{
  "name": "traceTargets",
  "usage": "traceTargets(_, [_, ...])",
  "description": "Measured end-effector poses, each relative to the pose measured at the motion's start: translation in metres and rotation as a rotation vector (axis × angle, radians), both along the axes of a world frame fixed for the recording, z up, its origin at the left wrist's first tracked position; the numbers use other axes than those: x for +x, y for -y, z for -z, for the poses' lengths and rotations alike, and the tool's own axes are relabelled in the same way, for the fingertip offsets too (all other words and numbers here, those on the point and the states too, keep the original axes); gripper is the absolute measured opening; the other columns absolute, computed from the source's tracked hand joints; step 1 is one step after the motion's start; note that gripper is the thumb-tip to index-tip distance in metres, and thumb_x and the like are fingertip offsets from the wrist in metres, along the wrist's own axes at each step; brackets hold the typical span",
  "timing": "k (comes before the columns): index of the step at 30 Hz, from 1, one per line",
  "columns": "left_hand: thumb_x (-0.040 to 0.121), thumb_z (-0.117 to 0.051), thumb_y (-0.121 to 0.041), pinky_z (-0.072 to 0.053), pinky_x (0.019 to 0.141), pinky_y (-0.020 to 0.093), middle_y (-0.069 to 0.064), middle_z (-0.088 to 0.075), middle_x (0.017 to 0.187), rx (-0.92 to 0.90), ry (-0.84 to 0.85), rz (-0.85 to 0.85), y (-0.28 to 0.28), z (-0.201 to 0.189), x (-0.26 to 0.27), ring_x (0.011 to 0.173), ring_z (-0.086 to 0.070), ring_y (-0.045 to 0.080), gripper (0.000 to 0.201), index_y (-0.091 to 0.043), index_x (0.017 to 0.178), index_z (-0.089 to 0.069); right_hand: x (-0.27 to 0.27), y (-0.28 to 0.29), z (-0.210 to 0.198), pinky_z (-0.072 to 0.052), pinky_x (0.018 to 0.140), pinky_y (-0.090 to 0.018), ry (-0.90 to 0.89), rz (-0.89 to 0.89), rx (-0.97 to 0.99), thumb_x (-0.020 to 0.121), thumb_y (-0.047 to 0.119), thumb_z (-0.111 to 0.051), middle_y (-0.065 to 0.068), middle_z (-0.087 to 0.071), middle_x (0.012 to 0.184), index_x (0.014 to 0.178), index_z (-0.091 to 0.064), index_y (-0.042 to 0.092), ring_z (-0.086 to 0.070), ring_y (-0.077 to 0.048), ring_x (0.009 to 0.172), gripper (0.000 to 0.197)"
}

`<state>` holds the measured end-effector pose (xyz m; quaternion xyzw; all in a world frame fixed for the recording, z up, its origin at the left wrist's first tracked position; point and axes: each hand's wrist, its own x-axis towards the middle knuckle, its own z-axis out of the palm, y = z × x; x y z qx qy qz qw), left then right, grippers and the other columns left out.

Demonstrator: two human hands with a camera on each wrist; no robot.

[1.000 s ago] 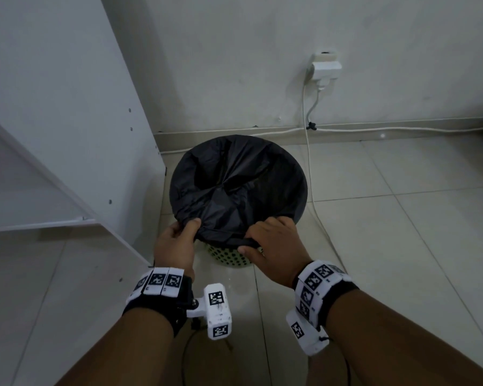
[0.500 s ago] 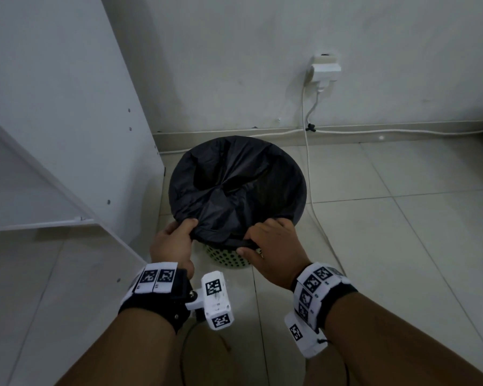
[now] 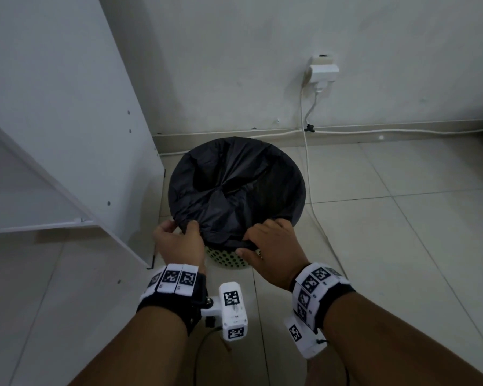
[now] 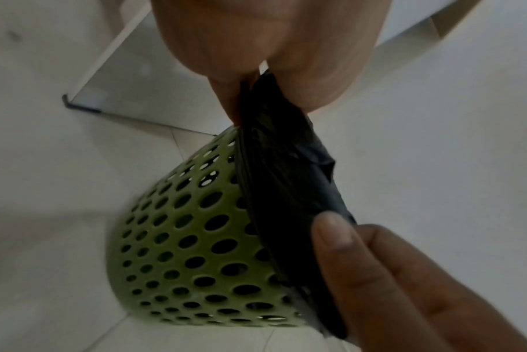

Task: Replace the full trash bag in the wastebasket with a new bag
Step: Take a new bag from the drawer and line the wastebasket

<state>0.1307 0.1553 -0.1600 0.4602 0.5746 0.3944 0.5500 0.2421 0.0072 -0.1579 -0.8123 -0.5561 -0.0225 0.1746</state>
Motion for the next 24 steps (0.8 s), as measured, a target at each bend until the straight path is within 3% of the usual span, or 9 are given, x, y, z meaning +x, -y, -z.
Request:
traceTargets(4, [0.089, -0.058, -0.011, -0.049, 0.084, 0.037, 0.022, -0.054, 0.124, 0.225, -0.263, 0.179, 0.001, -0.001, -0.001, 0.1, -0.061, 0.037, 0.046, -0.003, 0.13, -0.038, -0.001, 0.001, -0.002, -0.028, 0.086, -0.031, 0.013, -0.005, -0.001, 0.088, 0.057, -0.048, 0.012, -0.057, 0.077, 0.085, -0.058, 0.027, -0.053, -0.016, 0.079, 0.031])
traceTargets(7, [0.088, -0.058, -0.008, -0.051, 0.088, 0.044, 0.025, -0.051, 0.125, 0.323, -0.284, 0.254, -0.005, 0.002, -0.004, 0.105, -0.058, 0.038, 0.047, 0.001, 0.13, -0.038, -0.001, 0.002, -0.004, -0.028, 0.087, -0.03, -0.01, -0.016, -0.024, 0.089, 0.057, -0.046, 0.012, -0.057, 0.077, 0.085, -0.058, 0.027, -0.053, -0.016, 0.08, 0.033])
traceTargets(10, [0.085, -0.062, -0.011, -0.049, 0.081, 0.038, 0.018, -0.057, 0.113, 0.297, -0.283, 0.263, -0.01, -0.001, -0.009, 0.098, -0.06, 0.033, 0.04, -0.003, 0.12, -0.045, 0.0, 0.001, -0.008, -0.028, 0.091, -0.029, -0.109, -0.034, 0.021, 0.091, 0.058, -0.042, 0.011, -0.06, 0.081, 0.087, -0.062, 0.025, -0.055, -0.015, 0.085, 0.038])
traceTargets(12, [0.084, -0.064, -0.016, -0.044, 0.077, 0.034, 0.015, -0.061, 0.11, 0.25, -0.286, 0.279, -0.013, -0.003, -0.013, 0.093, -0.06, 0.029, 0.038, -0.006, 0.117, -0.048, 0.0, 0.003, -0.013, -0.037, 0.092, -0.031, -0.242, -0.007, 0.205, 0.092, 0.049, -0.049, 0.009, -0.064, 0.087, 0.089, -0.068, 0.021, -0.056, -0.013, 0.09, 0.034])
traceTargets(16, [0.087, -0.063, -0.012, -0.042, 0.079, 0.03, 0.008, -0.061, 0.106, 0.24, -0.315, 0.328, -0.024, -0.011, -0.024, 0.09, -0.056, 0.02, 0.039, -0.003, 0.122, -0.05, 0.003, 0.011, -0.02, -0.035, 0.093, -0.024, -0.274, 0.459, 0.573, 0.089, 0.034, -0.06, -0.001, -0.062, 0.105, 0.104, -0.066, 0.011, -0.053, -0.017, 0.103, 0.027])
traceTargets(18, [0.089, -0.063, -0.013, -0.043, 0.082, 0.03, 0.003, -0.058, 0.105, 0.257, -0.342, 0.364, -0.031, -0.015, -0.028, 0.09, -0.056, 0.019, 0.038, -0.006, 0.124, -0.051, 0.003, 0.01, -0.018, -0.035, 0.097, -0.026, -0.565, 0.773, 0.639, 0.088, 0.034, -0.065, -0.001, -0.054, 0.112, 0.116, -0.058, 0.009, -0.053, -0.021, 0.11, 0.038])
traceTargets(20, [0.091, -0.063, -0.017, -0.043, 0.085, 0.03, 0.002, -0.058, 0.108, 0.235, -0.325, 0.404, -0.035, -0.017, -0.03, 0.094, -0.057, 0.02, 0.038, -0.009, 0.127, -0.052, 0.007, 0.006, -0.012, -0.046, 0.1, -0.037, -1.071, 0.998, 0.706, 0.084, 0.045, -0.067, -0.003, -0.057, 0.118, 0.12, -0.053, 0.011, -0.058, -0.026, 0.111, 0.052])
traceTargets(22, [0.094, -0.064, -0.025, -0.042, 0.088, 0.029, 0.007, -0.062, 0.116, 0.166, -0.293, 0.413, -0.037, -0.022, -0.03, 0.101, -0.06, 0.023, 0.041, -0.008, 0.129, -0.053, 0.009, 0.006, -0.011, -0.053, 0.096, -0.046, -1.438, 1.1, 0.682, 0.076, 0.06, -0.064, -0.005, -0.065, 0.117, 0.117, -0.059, 0.013, -0.064, -0.029, 0.104, 0.062])
traceTargets(24, [0.093, -0.065, -0.034, -0.043, 0.09, 0.03, 0.012, -0.065, 0.12, 0.089, -0.239, 0.389, -0.036, -0.024, -0.031, 0.107, -0.062, 0.029, 0.044, -0.006, 0.127, -0.057, 0.009, 0.011, -0.011, -0.055, 0.091, -0.048, -1.586, 1.09, 0.648, 0.081, 0.064, -0.058, -0.004, -0.069, 0.111, 0.106, -0.067, 0.022, -0.066, -0.028, 0.099, 0.05])
